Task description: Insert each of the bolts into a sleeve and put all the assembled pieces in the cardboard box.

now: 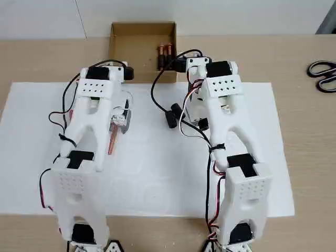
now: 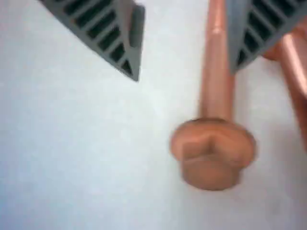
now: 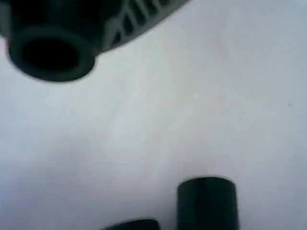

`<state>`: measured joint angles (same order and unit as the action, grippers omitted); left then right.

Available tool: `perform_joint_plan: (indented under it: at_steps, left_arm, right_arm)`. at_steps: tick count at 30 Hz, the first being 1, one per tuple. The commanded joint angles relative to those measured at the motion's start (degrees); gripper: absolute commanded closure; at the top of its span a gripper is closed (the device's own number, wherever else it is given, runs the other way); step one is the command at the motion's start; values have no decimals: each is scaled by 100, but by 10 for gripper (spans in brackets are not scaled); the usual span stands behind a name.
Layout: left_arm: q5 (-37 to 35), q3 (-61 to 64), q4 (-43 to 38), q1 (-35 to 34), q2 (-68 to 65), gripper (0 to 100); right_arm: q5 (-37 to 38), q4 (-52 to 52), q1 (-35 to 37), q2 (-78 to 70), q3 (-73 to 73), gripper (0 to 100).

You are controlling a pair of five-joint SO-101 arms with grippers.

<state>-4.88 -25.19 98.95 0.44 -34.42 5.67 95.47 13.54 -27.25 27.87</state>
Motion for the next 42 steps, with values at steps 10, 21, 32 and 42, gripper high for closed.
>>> perform_joint_plan:
  at_steps: [10, 21, 32, 42]
  left_arm:
    - [0, -136, -352, -35, -308, 885]
    - [-9, -136, -510, -35, -404, 889]
    - [-18, -171, -369, 9, -352, 964]
    - [-18, -892, 141, 264, -343, 968]
  right_arm:
    - [53, 48, 40, 382, 35, 995]
    - [53, 48, 40, 382, 35, 995]
    - [53, 48, 40, 382, 35, 995]
    - [70, 48, 4, 391, 35, 995]
